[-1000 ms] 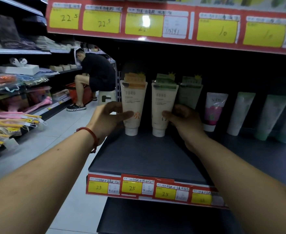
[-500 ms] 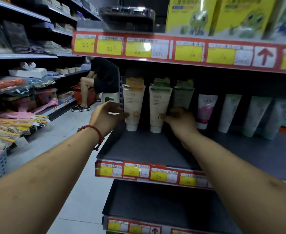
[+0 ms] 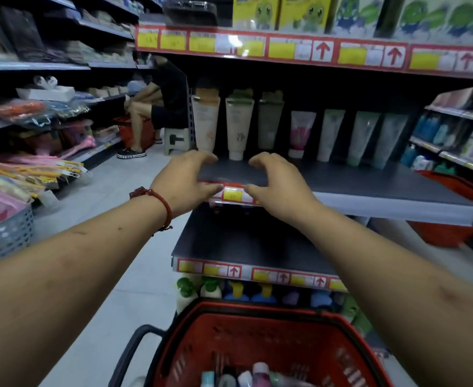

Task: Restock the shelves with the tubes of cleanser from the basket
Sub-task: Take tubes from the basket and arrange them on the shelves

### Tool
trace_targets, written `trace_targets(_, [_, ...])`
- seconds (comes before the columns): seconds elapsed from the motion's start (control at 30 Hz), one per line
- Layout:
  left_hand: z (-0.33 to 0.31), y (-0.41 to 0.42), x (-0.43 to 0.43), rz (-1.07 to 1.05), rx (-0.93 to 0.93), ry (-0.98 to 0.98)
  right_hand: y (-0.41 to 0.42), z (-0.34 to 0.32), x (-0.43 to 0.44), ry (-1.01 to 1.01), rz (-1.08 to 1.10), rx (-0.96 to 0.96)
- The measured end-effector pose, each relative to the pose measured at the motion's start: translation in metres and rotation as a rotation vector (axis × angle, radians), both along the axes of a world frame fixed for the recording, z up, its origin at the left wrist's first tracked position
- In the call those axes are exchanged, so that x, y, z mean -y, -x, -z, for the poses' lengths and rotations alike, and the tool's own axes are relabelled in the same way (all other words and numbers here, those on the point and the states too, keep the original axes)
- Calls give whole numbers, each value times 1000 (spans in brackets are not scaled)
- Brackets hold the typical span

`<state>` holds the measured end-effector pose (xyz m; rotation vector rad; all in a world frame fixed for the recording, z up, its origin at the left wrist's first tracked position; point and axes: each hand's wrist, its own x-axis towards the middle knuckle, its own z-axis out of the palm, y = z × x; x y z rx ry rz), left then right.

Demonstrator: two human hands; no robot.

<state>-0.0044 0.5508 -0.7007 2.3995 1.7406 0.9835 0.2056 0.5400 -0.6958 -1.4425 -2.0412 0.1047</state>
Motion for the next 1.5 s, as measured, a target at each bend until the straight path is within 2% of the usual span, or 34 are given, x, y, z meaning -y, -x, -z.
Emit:
trace_targets(0.37, [110, -31, 77, 38, -209, 141, -45, 104, 98, 152, -48, 341])
trace_targets(0.5, [171, -46, 96, 87, -232, 210, -57, 164, 118, 241, -58, 382])
trace_targets(0.83, [328, -49, 139, 296, -295, 676, -106, 306, 168, 748, -96, 469])
trace_targets(1.0, [368, -71, 156, 410, -398, 834, -111, 357, 175, 926, -101, 516])
trace_targets(1.2, [402, -80, 166, 463, -558, 930, -112, 385, 170, 1019, -151, 527])
trace_targets(1.5, [433, -84, 161, 526, -606, 1102, -106, 424, 161, 1114, -125, 622])
